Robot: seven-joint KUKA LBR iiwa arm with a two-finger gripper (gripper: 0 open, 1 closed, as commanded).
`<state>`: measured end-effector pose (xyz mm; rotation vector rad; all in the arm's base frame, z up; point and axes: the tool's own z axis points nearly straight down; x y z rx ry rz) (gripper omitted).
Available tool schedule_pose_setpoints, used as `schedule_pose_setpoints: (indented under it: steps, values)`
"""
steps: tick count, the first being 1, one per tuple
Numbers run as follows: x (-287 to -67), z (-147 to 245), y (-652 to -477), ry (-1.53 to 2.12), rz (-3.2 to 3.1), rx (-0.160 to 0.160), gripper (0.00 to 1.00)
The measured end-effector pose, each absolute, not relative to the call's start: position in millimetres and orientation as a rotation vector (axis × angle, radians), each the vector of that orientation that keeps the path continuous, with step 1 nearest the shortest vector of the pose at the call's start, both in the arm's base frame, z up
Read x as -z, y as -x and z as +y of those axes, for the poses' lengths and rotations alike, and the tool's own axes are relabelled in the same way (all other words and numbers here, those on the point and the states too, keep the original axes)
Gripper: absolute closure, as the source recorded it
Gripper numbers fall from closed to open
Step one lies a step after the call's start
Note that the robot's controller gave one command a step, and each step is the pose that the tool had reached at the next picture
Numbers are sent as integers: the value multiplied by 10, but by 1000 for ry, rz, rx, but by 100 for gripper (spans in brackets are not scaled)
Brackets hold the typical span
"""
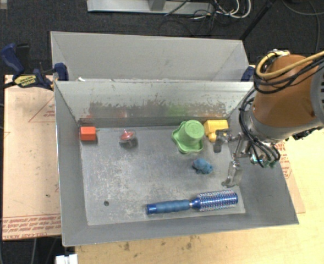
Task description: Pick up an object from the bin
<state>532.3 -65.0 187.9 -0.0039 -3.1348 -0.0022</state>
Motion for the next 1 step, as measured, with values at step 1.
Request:
schedule_pose_setpoints:
  steps: [1]
  values:
    - [-719,-553,-4848,-482,-3127,-4,0]
